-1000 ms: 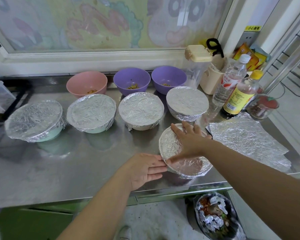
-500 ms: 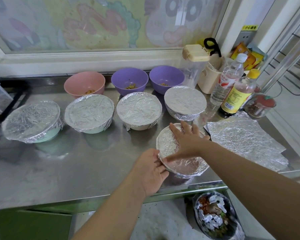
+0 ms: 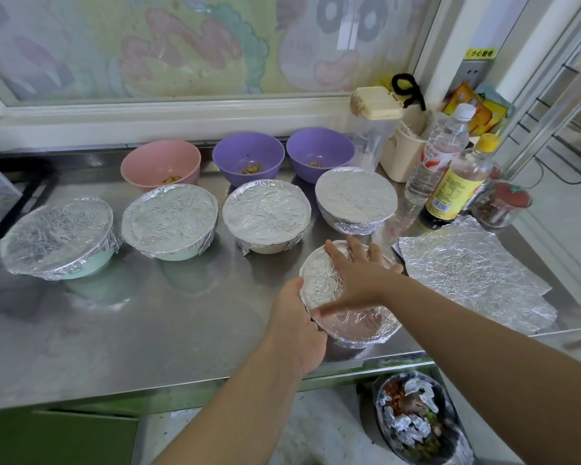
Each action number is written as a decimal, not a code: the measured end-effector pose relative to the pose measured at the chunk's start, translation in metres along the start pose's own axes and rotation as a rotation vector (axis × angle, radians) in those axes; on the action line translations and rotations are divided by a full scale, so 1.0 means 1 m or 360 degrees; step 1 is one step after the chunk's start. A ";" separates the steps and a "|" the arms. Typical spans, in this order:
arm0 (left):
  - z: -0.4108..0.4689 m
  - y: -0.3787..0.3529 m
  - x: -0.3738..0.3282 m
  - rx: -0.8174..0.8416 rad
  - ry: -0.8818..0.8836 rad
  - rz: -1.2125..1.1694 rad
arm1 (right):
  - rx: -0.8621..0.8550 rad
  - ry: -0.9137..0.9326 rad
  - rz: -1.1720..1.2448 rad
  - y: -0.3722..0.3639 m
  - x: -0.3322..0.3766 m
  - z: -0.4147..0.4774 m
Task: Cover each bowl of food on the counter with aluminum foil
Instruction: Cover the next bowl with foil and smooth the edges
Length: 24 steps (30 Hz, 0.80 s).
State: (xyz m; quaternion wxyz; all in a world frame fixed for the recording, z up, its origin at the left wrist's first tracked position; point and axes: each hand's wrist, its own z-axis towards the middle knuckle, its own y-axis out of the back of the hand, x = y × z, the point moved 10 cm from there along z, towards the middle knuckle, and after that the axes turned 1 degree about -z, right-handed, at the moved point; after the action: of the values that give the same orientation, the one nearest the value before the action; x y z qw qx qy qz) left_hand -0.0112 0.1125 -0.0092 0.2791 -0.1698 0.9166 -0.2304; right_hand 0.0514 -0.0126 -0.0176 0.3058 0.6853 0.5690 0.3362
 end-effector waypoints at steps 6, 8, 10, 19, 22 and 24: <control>-0.001 0.020 -0.004 0.0128 0.0202 0.0190 | -0.0019 -0.0017 0.0018 0.000 0.001 -0.001; 0.005 0.021 -0.014 0.0130 0.0177 0.0207 | -0.0032 -0.0028 0.0037 -0.001 0.000 -0.002; 0.011 0.013 -0.025 0.0147 0.0066 0.0198 | -0.0038 -0.0030 0.0051 -0.002 0.000 0.000; 0.040 -0.002 -0.025 0.0206 -0.0051 0.0081 | -0.0063 -0.0086 0.0101 -0.001 0.001 -0.003; 0.046 -0.005 -0.038 0.0162 -0.0177 0.0000 | -0.0075 -0.0216 0.0231 -0.002 -0.010 0.000; 0.049 -0.001 -0.052 0.0099 -0.0289 -0.0087 | -0.0035 -0.0317 0.0280 -0.004 -0.017 0.001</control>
State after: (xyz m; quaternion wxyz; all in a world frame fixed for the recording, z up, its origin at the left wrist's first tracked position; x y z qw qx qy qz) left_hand 0.0586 0.1179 -0.0222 0.3599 -0.2061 0.8750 -0.2498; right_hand 0.0473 -0.0290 -0.0237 0.3377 0.7592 0.4697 0.2982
